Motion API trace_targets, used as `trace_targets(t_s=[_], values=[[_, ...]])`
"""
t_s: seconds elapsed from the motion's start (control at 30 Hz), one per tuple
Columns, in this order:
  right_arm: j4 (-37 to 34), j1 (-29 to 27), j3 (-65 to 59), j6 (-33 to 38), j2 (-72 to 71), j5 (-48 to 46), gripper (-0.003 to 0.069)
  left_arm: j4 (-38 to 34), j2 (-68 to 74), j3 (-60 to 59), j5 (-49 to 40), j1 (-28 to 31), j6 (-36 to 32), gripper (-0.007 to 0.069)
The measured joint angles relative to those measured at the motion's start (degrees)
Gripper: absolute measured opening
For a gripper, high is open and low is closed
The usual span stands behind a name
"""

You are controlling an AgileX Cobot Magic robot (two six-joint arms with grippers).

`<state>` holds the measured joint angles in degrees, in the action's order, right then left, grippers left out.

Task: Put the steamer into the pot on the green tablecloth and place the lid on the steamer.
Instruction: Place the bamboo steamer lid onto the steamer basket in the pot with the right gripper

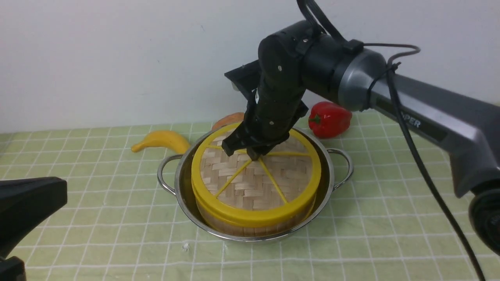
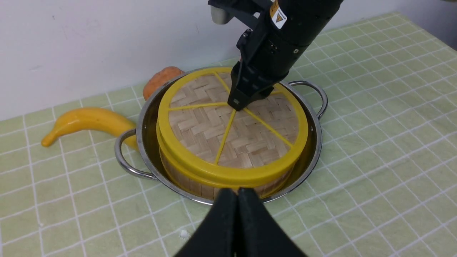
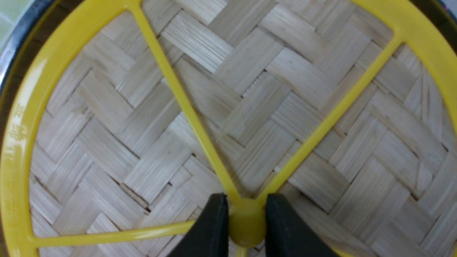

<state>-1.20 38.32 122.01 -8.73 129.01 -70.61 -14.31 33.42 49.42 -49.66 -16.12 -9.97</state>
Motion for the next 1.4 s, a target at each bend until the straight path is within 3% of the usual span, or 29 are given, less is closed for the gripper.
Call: trace_targets(t_s=[1.4], values=[[1.2,0.0,3.2,1.53,2.35,-0.08,0.0144,0.01,0.0,0.0,0.0,0.0,-0.34,-0.0008]])
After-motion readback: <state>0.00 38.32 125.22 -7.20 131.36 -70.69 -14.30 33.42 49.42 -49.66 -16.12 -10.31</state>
